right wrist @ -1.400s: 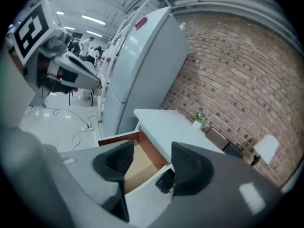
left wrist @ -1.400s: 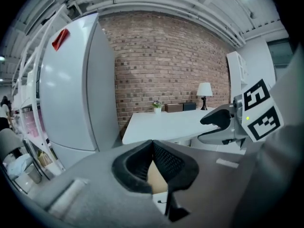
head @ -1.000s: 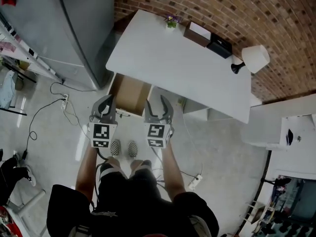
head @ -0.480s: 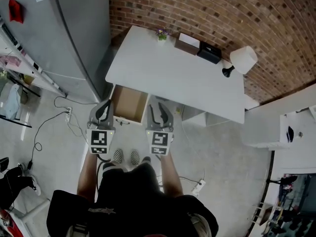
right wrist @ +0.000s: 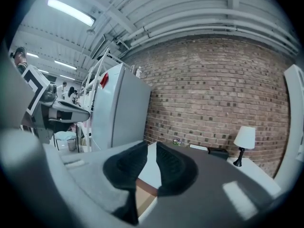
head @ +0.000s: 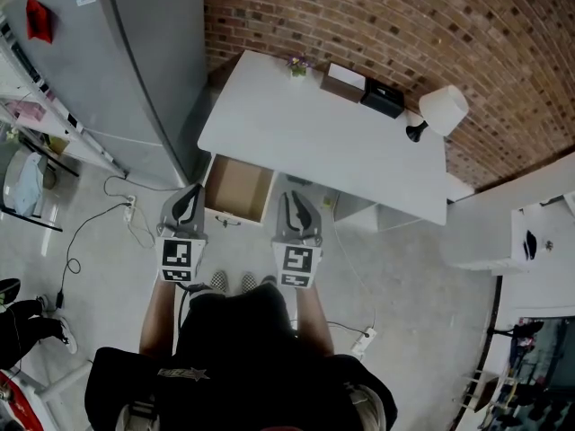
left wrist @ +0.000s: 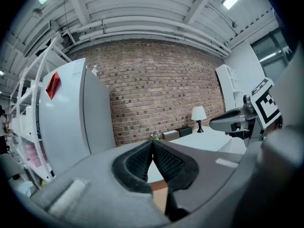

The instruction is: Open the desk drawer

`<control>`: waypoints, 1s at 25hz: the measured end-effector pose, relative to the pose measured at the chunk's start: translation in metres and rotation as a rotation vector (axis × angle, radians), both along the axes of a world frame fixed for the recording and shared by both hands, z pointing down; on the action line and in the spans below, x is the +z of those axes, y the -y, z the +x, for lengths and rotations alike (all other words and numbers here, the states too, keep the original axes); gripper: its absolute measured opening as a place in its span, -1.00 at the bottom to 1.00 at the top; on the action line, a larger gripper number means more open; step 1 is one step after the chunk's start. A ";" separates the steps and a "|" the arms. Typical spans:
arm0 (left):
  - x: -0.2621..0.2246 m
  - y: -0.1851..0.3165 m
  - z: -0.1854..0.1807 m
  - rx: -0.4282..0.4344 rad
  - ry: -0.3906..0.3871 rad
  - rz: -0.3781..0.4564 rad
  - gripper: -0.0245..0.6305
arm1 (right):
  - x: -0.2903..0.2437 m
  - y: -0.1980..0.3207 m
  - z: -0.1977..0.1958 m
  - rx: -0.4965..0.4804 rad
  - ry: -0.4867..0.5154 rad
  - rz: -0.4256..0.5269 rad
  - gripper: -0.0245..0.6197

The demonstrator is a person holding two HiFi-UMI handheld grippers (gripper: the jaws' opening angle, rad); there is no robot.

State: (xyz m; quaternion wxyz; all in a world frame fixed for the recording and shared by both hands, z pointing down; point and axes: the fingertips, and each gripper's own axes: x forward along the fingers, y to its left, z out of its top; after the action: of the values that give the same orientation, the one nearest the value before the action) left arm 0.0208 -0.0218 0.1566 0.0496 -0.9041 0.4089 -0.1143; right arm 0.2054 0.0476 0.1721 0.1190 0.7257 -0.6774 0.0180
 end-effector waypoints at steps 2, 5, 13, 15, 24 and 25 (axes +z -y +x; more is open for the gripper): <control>0.000 -0.004 -0.004 -0.006 0.000 0.000 -0.89 | -0.003 -0.004 0.000 0.002 0.000 0.011 -0.76; -0.001 -0.005 -0.011 -0.018 0.001 0.000 -0.89 | -0.006 -0.005 -0.001 0.001 -0.007 0.027 -0.86; -0.004 -0.008 -0.018 -0.032 0.008 0.010 -0.89 | -0.009 -0.005 -0.004 -0.020 -0.017 0.024 -0.90; -0.005 -0.009 -0.019 -0.033 0.007 0.011 -0.89 | -0.010 -0.005 -0.005 -0.024 -0.017 0.025 -0.90; -0.004 -0.012 -0.019 -0.034 0.007 0.006 -0.89 | -0.009 -0.008 -0.006 -0.023 -0.012 0.023 -0.90; -0.004 -0.012 -0.019 -0.033 0.007 0.006 -0.89 | -0.009 -0.009 -0.006 -0.022 -0.012 0.022 -0.90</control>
State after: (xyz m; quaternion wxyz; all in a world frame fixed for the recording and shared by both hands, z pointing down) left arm 0.0018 -0.0093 0.1526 0.0518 -0.8966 0.4239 -0.1171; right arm 0.1991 0.0570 0.1632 0.1151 0.7195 -0.6848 0.0046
